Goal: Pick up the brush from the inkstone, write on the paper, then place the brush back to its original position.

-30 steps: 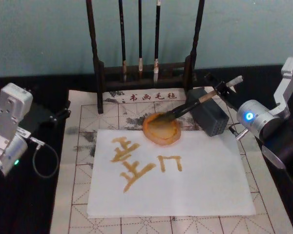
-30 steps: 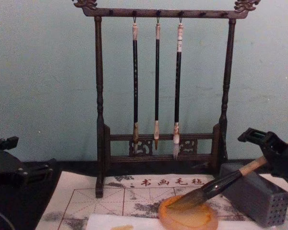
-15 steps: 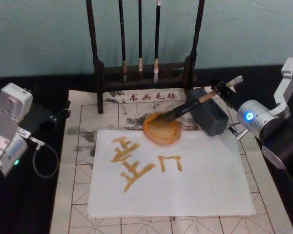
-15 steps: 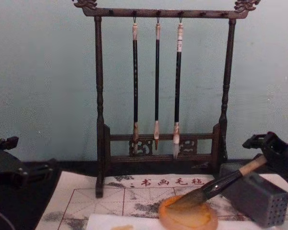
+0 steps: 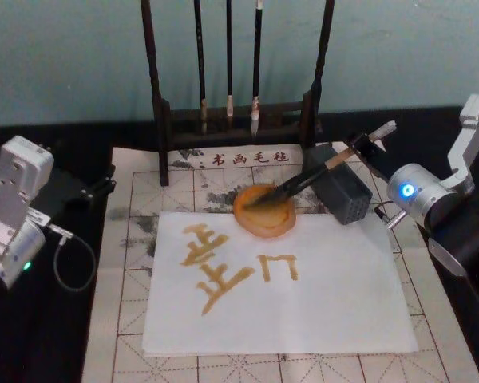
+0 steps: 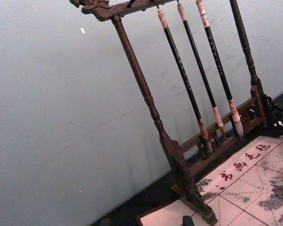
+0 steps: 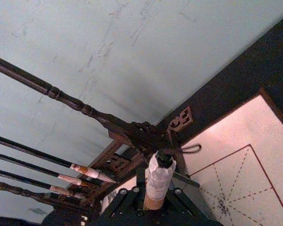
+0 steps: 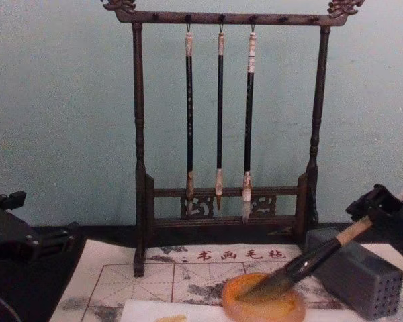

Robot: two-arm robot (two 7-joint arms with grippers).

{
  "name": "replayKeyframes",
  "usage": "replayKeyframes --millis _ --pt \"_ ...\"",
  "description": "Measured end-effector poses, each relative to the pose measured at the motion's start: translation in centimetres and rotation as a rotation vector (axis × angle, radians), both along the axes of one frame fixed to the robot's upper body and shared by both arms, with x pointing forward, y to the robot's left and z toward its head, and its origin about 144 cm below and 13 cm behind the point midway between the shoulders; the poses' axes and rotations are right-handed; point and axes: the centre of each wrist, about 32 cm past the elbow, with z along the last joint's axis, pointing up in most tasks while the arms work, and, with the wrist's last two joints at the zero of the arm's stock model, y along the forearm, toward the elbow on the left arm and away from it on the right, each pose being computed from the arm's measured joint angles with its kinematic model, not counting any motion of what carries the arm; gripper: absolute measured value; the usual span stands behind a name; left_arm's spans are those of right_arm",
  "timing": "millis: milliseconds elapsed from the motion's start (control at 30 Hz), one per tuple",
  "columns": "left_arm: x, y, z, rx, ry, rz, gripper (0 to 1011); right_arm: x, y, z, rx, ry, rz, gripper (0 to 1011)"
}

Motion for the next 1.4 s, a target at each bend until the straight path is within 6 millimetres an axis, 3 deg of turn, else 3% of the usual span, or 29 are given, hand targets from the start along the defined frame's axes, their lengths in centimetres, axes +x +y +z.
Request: replayKeyframes --millis 467,1400 --pt "0.0 0.0 0.0 0.0 0.0 0.0 1001 0.0 0.0 0.0 0.0 0.0 0.0 19" --pt "0.0 0.0 0.0 0.0 0.0 0.0 1001 -0.07 0.54 0.48 0.001 -0.04 -0.008 15"
